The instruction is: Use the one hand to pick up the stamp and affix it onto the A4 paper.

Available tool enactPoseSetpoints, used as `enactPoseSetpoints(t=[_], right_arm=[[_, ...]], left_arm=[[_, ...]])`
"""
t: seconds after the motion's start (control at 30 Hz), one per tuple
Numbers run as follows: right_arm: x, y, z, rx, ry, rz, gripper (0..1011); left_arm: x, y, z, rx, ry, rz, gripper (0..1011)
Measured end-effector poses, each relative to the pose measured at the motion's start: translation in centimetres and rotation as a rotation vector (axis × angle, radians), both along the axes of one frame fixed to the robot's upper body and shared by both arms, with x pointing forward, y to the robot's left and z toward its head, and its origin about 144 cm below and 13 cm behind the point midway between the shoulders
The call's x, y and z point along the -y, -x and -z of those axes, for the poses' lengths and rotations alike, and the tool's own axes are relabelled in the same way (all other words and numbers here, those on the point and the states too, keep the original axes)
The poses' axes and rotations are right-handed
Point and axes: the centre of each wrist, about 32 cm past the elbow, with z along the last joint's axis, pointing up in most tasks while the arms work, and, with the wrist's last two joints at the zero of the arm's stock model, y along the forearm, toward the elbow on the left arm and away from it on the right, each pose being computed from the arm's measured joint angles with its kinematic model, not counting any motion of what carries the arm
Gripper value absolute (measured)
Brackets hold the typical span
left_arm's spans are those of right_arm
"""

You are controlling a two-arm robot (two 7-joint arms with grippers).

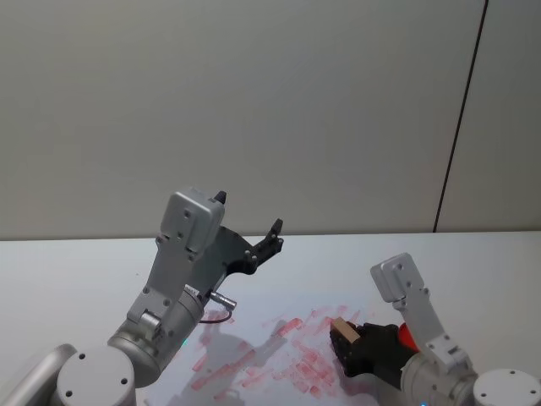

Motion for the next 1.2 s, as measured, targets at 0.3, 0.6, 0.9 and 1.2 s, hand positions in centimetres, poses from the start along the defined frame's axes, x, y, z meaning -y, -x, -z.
enactPoseSetpoints(t=[0.3,0.6,0.9,1.2], right_arm=[[-0.4,0.0,0.5,-0.028,0.0,0.023,220],[-0.6,0.0,0.7,-0.041,0.004,0.038,220],[-0.5,0.2,0.6,-0.044,0.006,0.049,220],[-0.2,0.3,-1.3,-0.003,-0.054,0.065,220]], left_arm=[[0.0,0.0,0.0,0.0,0.0,0.0,1001],[0.0,0.0,0.0,0.0,0.0,0.0,1001],[0.0,0.0,0.0,0.0,0.0,0.0,1001],[0.0,0.0,0.0,0.0,0.0,0.0,1001]])
